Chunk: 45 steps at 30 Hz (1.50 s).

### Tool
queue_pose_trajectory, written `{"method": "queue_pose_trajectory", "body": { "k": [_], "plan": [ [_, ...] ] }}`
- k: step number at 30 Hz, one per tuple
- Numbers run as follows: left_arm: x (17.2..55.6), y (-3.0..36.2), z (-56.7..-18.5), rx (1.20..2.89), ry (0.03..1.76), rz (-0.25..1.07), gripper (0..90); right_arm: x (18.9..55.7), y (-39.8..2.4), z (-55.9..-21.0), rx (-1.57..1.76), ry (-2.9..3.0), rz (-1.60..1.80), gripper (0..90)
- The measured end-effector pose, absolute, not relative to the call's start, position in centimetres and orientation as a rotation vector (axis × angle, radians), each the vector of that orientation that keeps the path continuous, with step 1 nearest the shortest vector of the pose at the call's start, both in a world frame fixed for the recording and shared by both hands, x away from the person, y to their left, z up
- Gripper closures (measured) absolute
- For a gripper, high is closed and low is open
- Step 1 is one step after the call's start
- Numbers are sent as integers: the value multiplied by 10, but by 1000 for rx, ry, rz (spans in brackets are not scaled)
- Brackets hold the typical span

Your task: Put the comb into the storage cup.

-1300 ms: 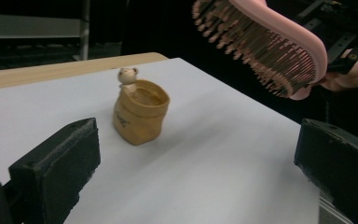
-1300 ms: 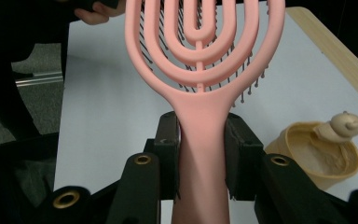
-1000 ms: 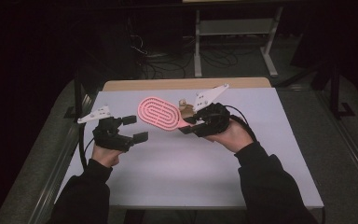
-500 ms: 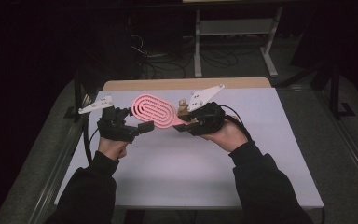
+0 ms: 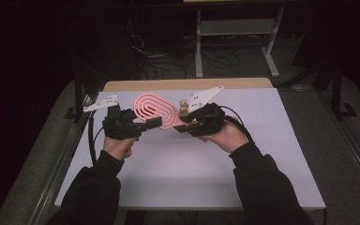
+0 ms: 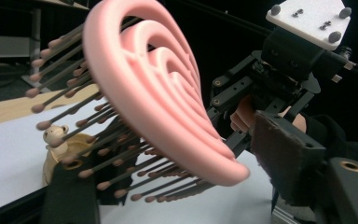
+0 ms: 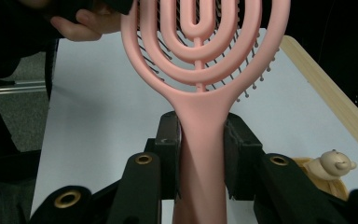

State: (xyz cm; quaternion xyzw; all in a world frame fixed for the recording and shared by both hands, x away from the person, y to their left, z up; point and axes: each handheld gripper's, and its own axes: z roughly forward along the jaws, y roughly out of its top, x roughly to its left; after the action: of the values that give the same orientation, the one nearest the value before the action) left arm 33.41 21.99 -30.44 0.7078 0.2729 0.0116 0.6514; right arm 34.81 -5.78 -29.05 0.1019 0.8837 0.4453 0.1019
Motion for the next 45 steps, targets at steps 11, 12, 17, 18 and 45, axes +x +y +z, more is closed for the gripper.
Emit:
{"method": "queue_pose_trajectory", "body": {
  "k": [11, 12, 17, 18, 45],
  "plan": [
    [337, 220, -302, 1557, 632, 29, 491, 349, -55, -293, 299, 2613, 1304, 697],
    [337, 219, -302, 1555, 635, 33, 509, 349, -54, -293, 298, 2614, 1304, 698],
    [339, 216, -301, 1557, 644, 33, 575, 351, -55, -296, 313, 2613, 1302, 710],
    [339, 215, -301, 1559, 640, 34, 589, 352, -55, -297, 320, 2616, 1300, 711],
    [348, 192, -295, 1601, 595, 40, 628, 370, -76, -313, 597, 2659, 1450, 282]
  ]
}}
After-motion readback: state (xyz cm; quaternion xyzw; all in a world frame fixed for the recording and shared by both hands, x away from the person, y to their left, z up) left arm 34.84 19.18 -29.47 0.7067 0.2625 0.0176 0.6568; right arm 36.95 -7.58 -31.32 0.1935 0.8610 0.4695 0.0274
